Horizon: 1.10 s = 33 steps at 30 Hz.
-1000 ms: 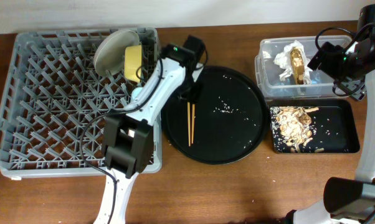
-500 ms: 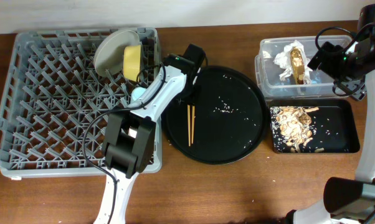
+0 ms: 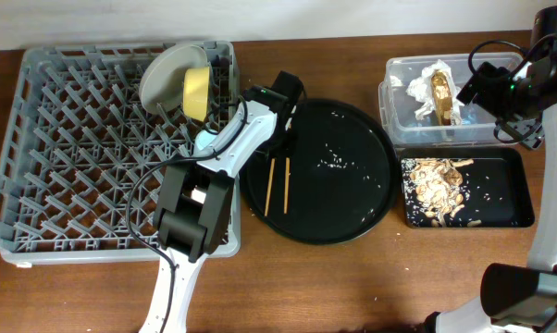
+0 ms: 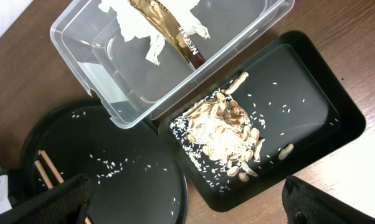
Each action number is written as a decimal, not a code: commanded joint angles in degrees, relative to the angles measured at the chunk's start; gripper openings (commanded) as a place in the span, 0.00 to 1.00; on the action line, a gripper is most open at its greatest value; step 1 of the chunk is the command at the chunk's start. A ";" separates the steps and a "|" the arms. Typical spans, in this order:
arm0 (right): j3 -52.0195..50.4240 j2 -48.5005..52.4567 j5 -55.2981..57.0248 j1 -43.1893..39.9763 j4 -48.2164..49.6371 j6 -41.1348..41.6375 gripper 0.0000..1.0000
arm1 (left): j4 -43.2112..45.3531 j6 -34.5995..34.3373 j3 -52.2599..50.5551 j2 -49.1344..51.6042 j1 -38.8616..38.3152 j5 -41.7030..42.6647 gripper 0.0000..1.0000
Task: Sort waste into correct bins and load items into the dishwasher rack
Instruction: 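Grasp a wooden chopstick on the black tray with the left gripper, then place the chopstick into the dish rack with the left gripper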
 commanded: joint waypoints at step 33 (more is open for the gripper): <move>0.02 0.09 0.70 -0.04 0.00 0.26 0.98 | -12.57 7.56 -13.00 -27.26 19.82 -11.78 0.34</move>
